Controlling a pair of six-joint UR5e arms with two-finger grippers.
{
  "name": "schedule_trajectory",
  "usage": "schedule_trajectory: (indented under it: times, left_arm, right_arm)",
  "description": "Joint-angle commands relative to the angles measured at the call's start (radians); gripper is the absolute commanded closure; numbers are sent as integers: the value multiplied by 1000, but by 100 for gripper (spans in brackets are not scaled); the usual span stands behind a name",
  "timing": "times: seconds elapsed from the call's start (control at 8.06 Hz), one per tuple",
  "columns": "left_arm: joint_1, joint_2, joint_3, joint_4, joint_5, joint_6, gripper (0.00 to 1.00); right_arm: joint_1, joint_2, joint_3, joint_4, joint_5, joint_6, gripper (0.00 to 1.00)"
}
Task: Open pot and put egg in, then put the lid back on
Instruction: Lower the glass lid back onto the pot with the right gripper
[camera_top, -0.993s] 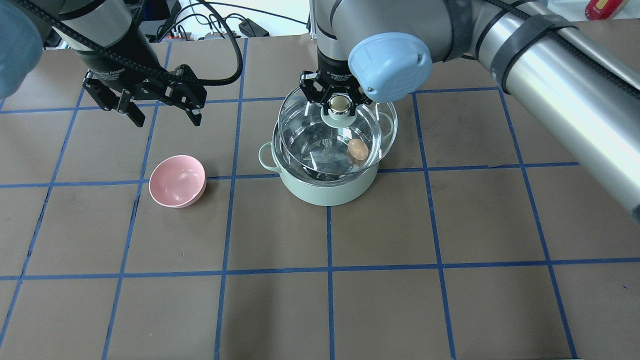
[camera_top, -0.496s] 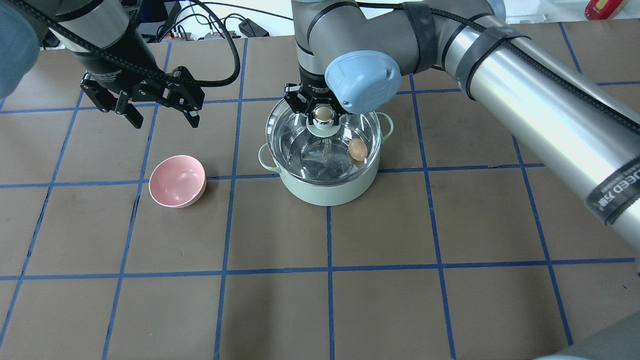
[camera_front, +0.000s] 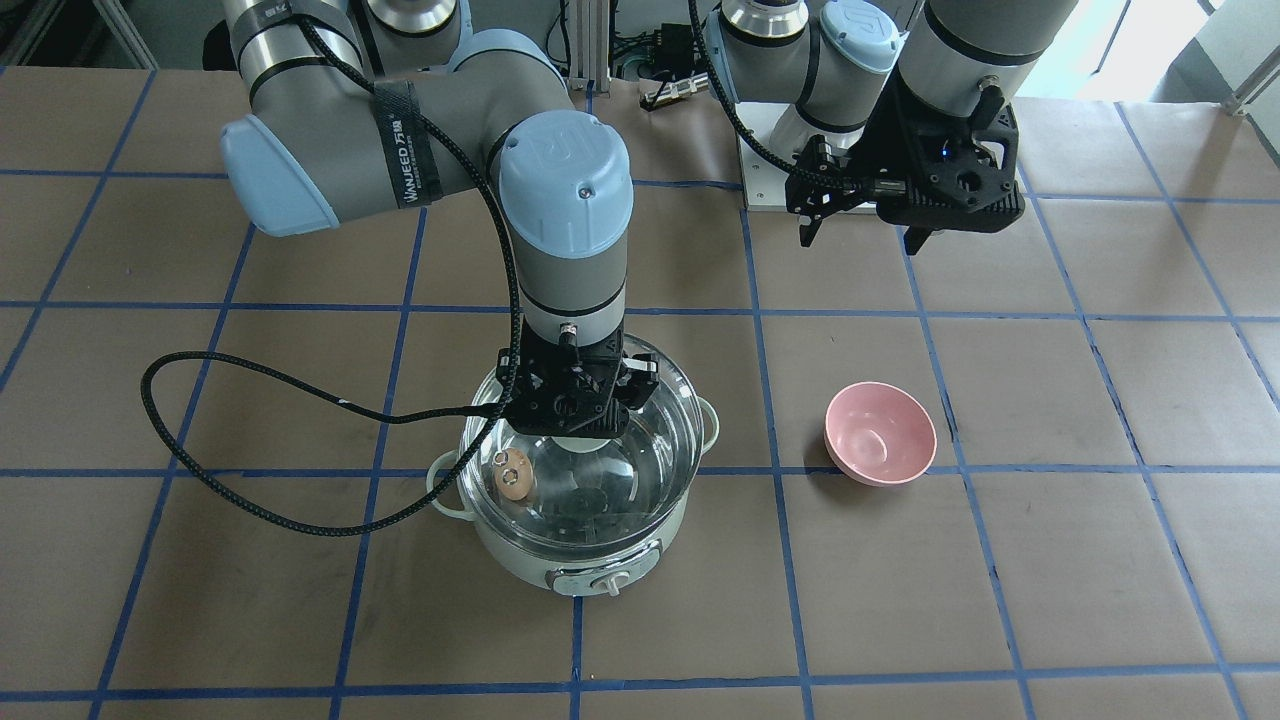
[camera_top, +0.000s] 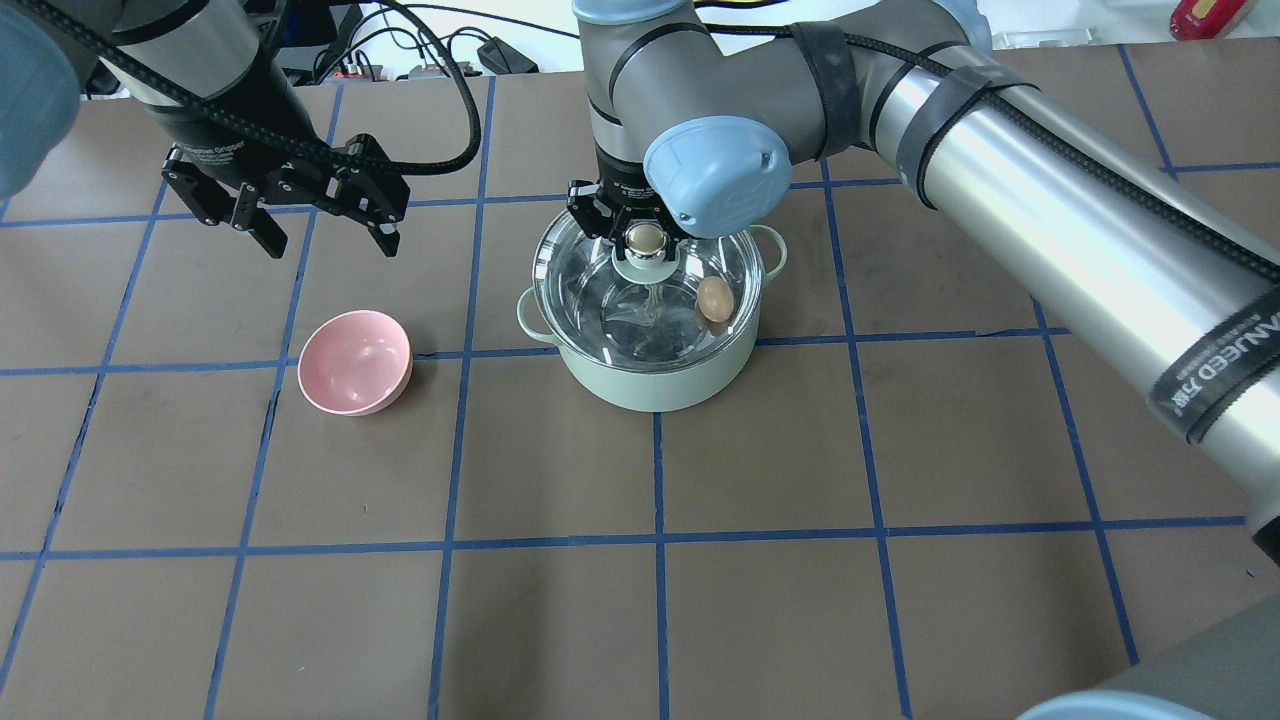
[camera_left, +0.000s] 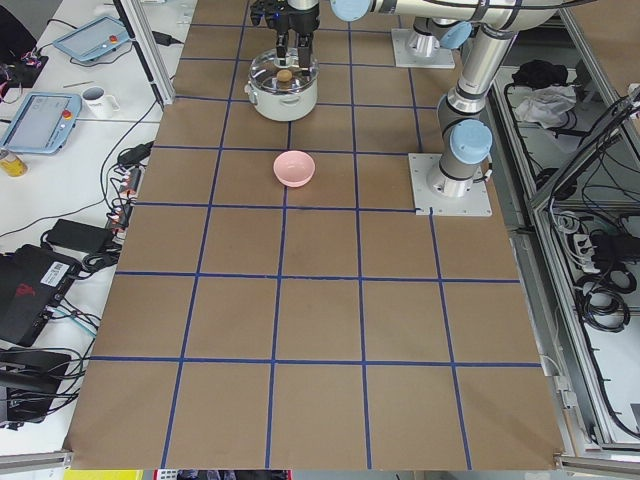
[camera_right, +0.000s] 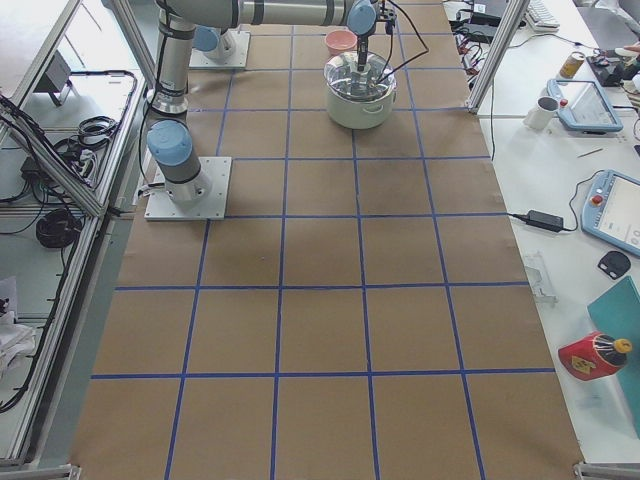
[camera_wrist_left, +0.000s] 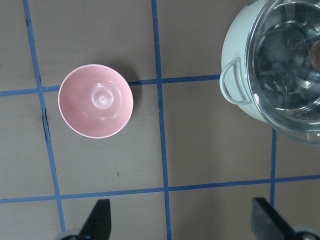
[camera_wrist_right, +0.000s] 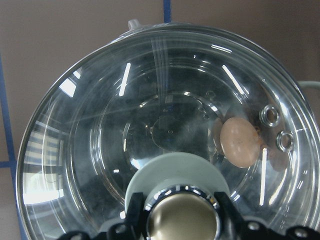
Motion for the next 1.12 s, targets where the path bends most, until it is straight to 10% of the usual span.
schedule_trajectory:
  times: [0.0,0.99]
  left_arm:
    - [3,0,0,0,-4,0,0]
    - [-3,-2,-3,6,1,-2,0]
  right_arm:
    - [0,4,2,0,5,2,100]
    - [-1,9,18,-2,5,-6,100]
